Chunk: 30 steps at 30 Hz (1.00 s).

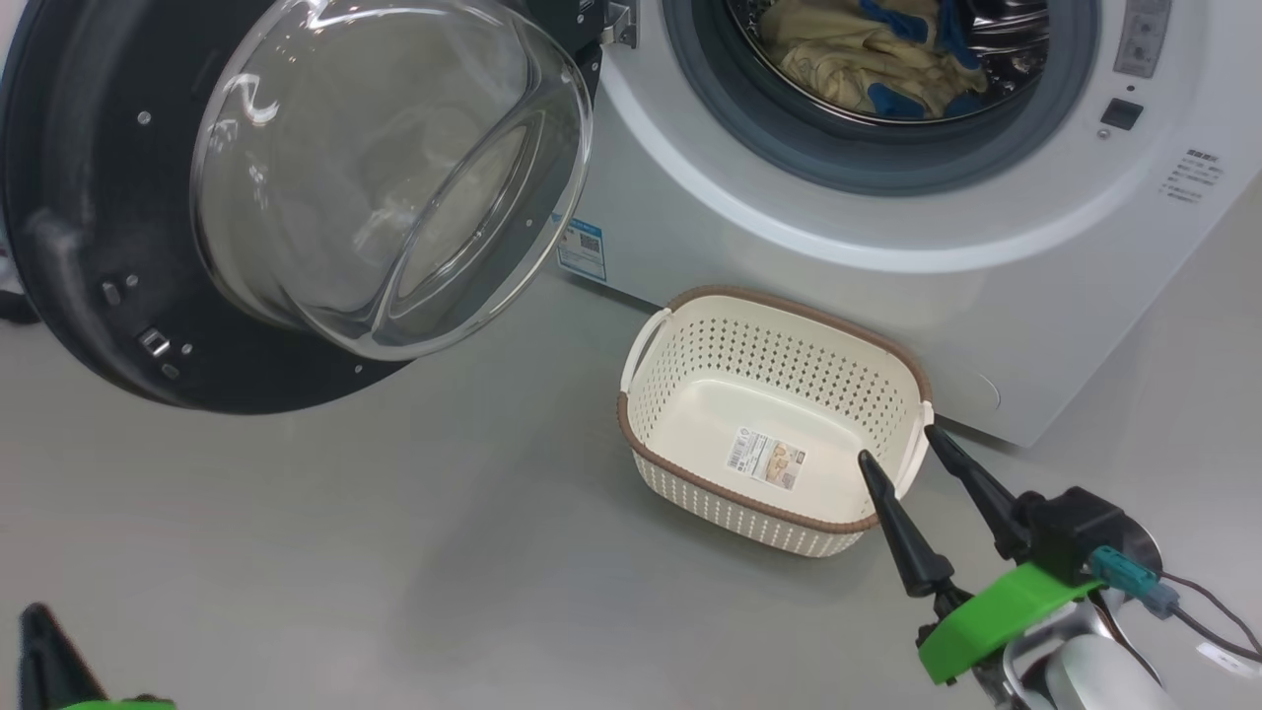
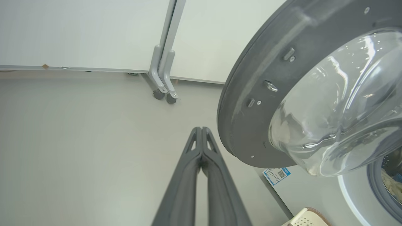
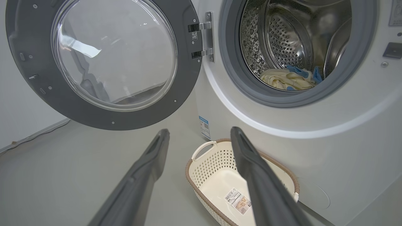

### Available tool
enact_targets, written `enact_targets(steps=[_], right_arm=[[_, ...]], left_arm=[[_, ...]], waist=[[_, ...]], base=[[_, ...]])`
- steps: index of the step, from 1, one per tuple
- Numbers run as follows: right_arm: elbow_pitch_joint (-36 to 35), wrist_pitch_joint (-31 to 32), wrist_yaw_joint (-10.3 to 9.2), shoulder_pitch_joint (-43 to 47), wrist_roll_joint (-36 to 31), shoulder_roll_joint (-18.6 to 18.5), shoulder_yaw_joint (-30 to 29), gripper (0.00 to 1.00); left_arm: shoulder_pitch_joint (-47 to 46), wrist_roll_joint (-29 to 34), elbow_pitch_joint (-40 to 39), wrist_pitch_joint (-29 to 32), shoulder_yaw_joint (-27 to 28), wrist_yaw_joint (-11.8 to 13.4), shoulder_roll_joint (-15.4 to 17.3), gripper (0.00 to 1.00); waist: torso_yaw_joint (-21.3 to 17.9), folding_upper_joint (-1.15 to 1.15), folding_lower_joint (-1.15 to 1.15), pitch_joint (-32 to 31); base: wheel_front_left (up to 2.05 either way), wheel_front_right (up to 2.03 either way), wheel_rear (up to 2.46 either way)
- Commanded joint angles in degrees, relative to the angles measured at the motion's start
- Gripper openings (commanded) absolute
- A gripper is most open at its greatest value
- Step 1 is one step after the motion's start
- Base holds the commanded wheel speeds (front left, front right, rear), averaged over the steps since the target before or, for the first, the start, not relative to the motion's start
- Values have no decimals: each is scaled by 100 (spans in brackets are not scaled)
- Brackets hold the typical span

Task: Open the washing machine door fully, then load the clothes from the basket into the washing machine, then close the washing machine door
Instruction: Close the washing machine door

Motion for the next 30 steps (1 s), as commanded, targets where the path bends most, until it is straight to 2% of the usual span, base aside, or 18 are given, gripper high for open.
enact_targets(steps=[1,6,9,13,14,18,25,26,30], right_arm=[[-159,-38,21,-213,-12,-76,74,100],[-167,-38,21,-217,-21,-62,57,100],[-174,-38,21,-218,-29,-43,52,100],[-177,-38,21,-245,-36,-33,59,100],[-173,-38,21,-275,-36,-33,73,100],[-154,-38,21,-311,-28,-30,101,100],[-112,-38,21,-324,-14,-68,160,100],[-112,-38,21,-324,-14,-68,160,100],[-99,-38,21,-319,-11,-117,207,100]], left_arm=[[-208,-201,-71,-62,479,-85,62,0],[-535,-456,255,-62,1633,-452,66,0],[-825,-752,576,-62,2223,-588,281,0],[-1283,-1283,1039,123,2732,-624,944,0],[-1552,-1597,1218,353,2968,-599,1276,0],[-2031,-2117,1577,797,3333,-491,1859,0],[-2826,-2851,2188,1516,3734,-348,2783,0],[-2826,-2851,2188,1516,3734,-348,2783,0],[-3165,-3030,2421,1908,3740,-200,3215,0]], waist=[[-15,0,0,7],[-81,0,0,42],[-122,0,0,69],[-173,0,0,143],[-203,0,0,173],[-298,0,0,201],[-516,0,0,209],[-516,0,0,209],[-656,0,0,216]], base=[[0,0,0],[0,0,0],[0,0,0],[0,0,0],[0,0,0],[0,0,0],[0,0,0],[0,0,0],[0,0,0]])
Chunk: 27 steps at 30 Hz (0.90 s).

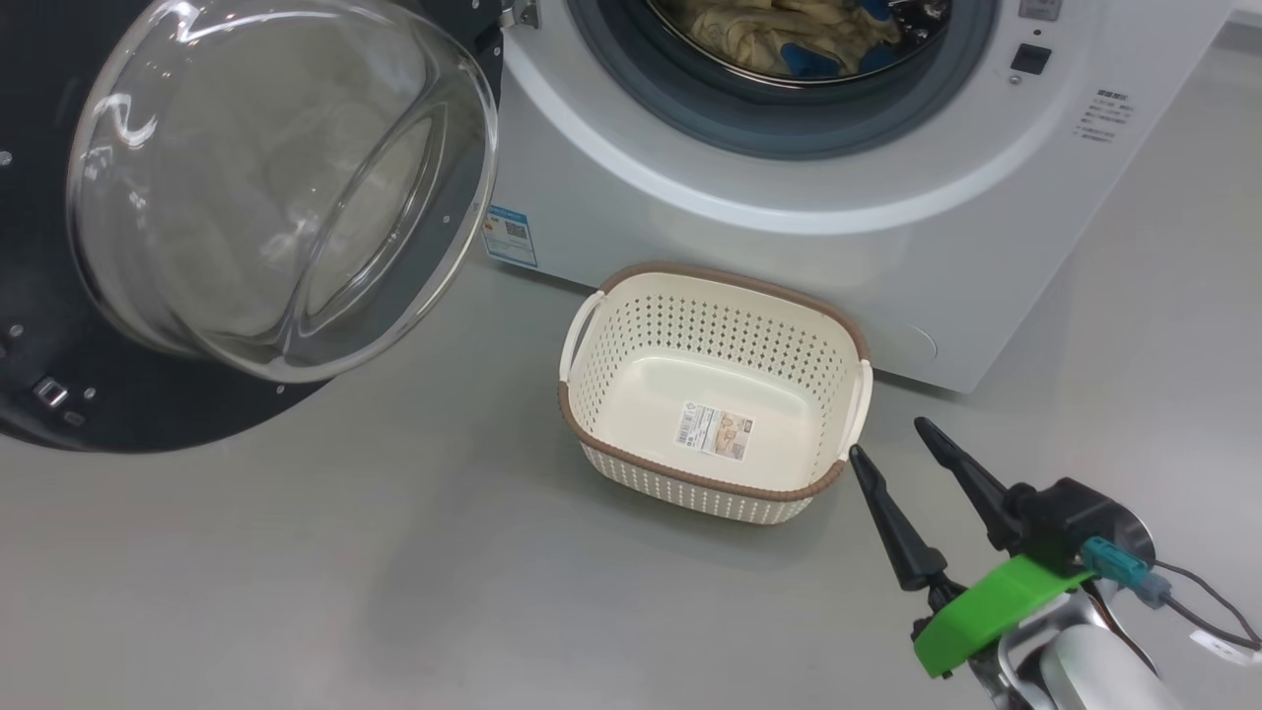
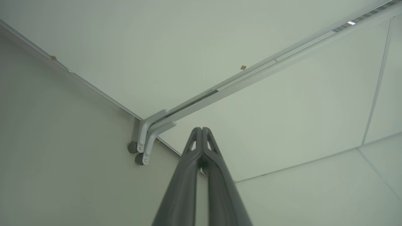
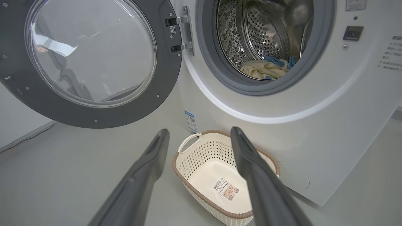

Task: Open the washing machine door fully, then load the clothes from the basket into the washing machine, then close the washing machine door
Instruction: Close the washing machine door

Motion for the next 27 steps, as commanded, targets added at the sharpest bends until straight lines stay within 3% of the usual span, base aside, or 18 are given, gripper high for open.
enact_targets(steps=[1,9,20,27], right_arm=[[-144,-38,21,-193,-10,-117,96,100],[-129,-38,21,-228,-4,-233,163,100],[-147,-38,21,-270,-5,-370,191,100],[-150,-38,21,-348,-4,-434,215,100]], left_arm=[[-165,-40,-147,95,65,27,465,0],[-850,-696,-276,861,183,447,569,0],[-890,-1065,-1286,1549,109,1211,75,0],[-1001,-1195,-1450,1768,57,1461,4,0]], waist=[[-47,0,0,9],[-295,0,0,87],[-516,0,0,245],[-628,0,0,356]], base=[[0,0,0],[0,0,0],[0,0,0],[0,0,0]])
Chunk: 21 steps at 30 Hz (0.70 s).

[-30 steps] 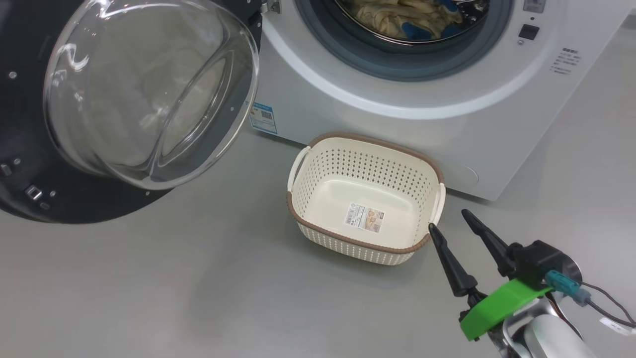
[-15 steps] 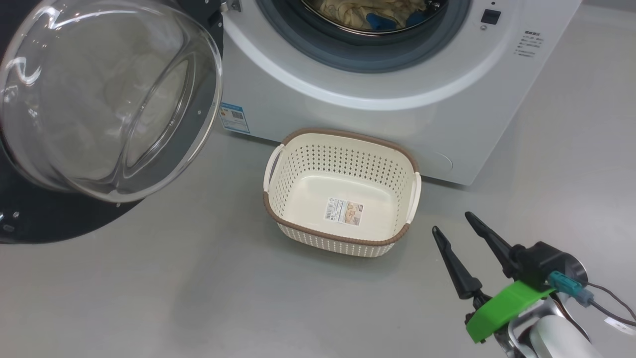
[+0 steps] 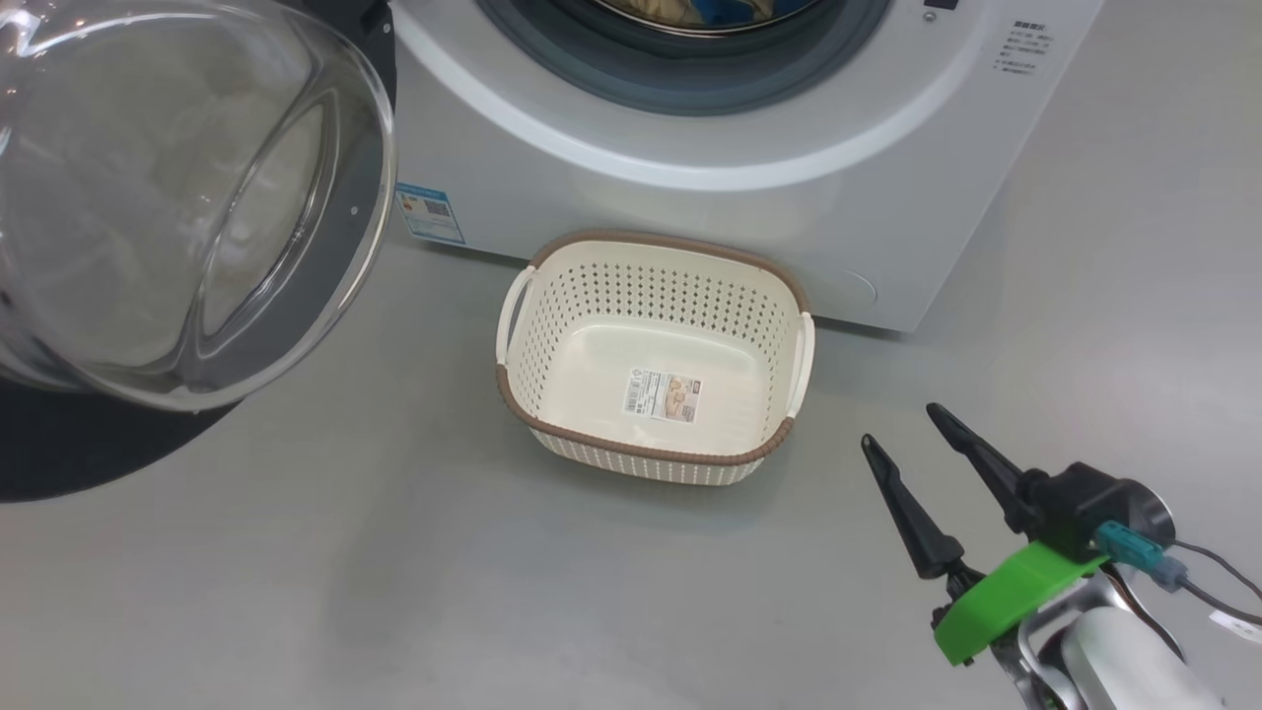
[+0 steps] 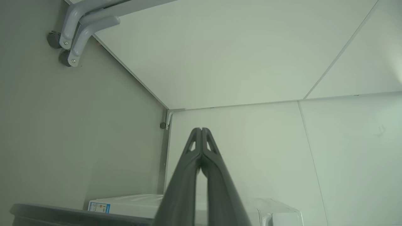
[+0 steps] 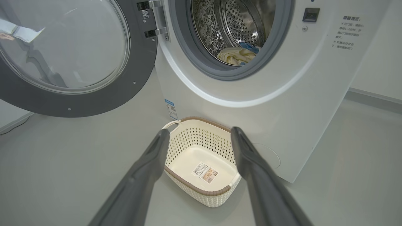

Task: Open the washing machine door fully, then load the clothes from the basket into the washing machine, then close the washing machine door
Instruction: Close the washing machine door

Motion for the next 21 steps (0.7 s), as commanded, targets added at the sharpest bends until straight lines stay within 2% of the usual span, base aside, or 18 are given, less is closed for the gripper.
enact_targets(steps=[1,4,12,21], right_arm=[[-170,-38,21,-194,-7,-114,76,100],[-177,-38,21,-212,-15,-134,68,100],[-188,-38,21,-313,-22,-175,49,100],[-180,-38,21,-333,-18,-221,62,100]], left_arm=[[-145,-49,-236,110,24,100,354,0],[-256,-185,-188,212,36,51,328,0],[-498,-484,347,422,70,-337,323,0],[-664,-518,1100,625,-136,-754,365,0]], waist=[[-33,0,0,51],[-58,0,0,116],[-103,0,0,261],[-101,0,0,252]], base=[[0,0,0],[0,0,0],[0,0,0],[0,0,0]])
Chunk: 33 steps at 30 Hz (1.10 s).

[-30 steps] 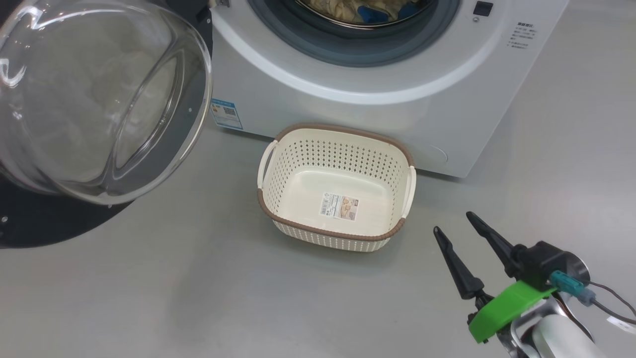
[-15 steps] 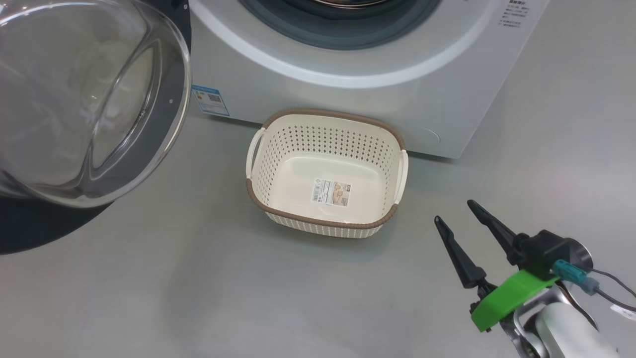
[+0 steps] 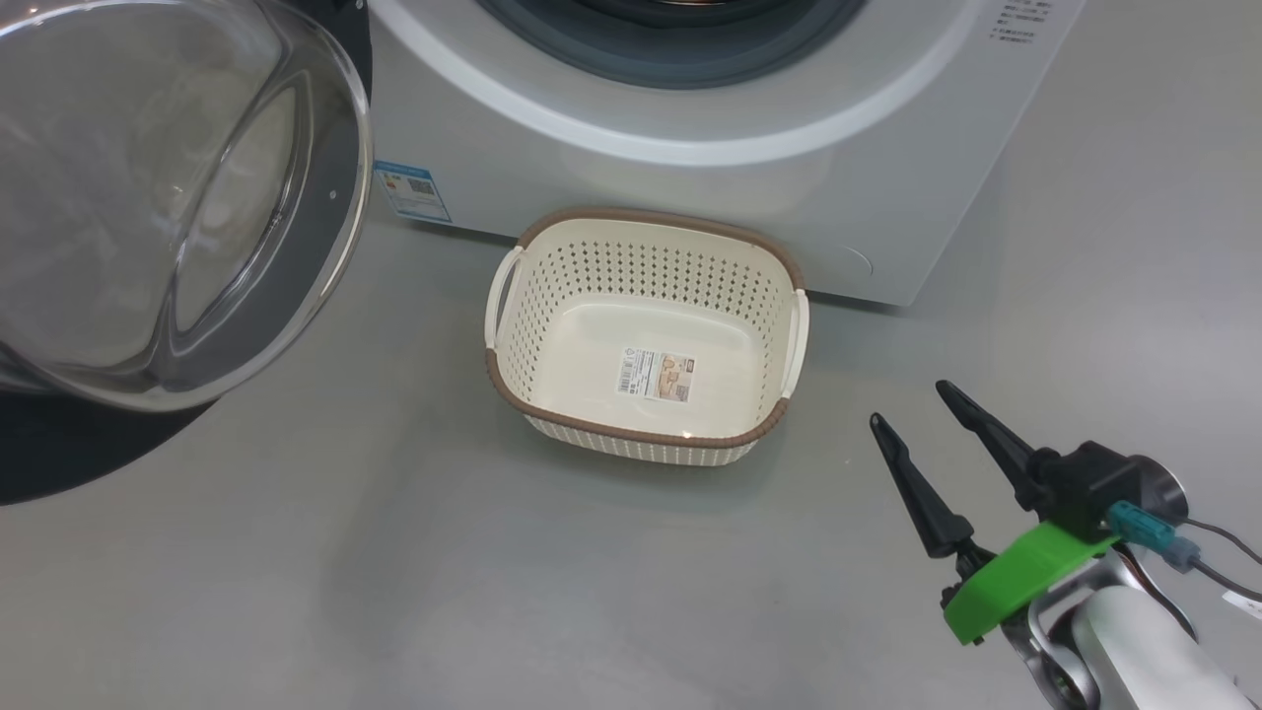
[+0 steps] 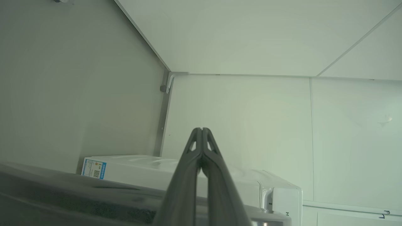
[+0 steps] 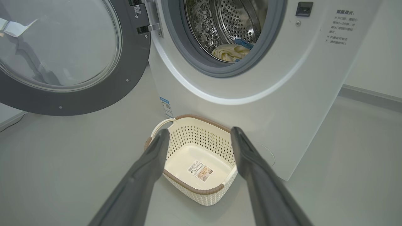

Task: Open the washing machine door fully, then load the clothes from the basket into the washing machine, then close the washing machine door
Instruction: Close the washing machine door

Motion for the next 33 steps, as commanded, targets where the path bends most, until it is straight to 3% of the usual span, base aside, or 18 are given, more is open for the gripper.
enact_targets(steps=[1,15,24,33], right_arm=[[-172,-38,21,-143,-16,-110,75,100],[-154,-38,21,-123,-5,-111,126,100],[-148,-38,21,-118,-17,-84,98,100],[-139,-38,21,-120,-19,-6,91,100]], left_arm=[[-155,-23,-122,98,-21,-87,427,0],[-486,-35,782,615,-364,-504,640,0],[-561,-13,928,1017,-597,-568,633,0],[-524,91,788,1378,-926,-584,426,0]], waist=[[-2,0,0,-15],[-53,0,0,-85],[-20,0,0,-107],[56,0,0,-143]], base=[[0,0,0],[0,0,0],[0,0,0],[0,0,0]])
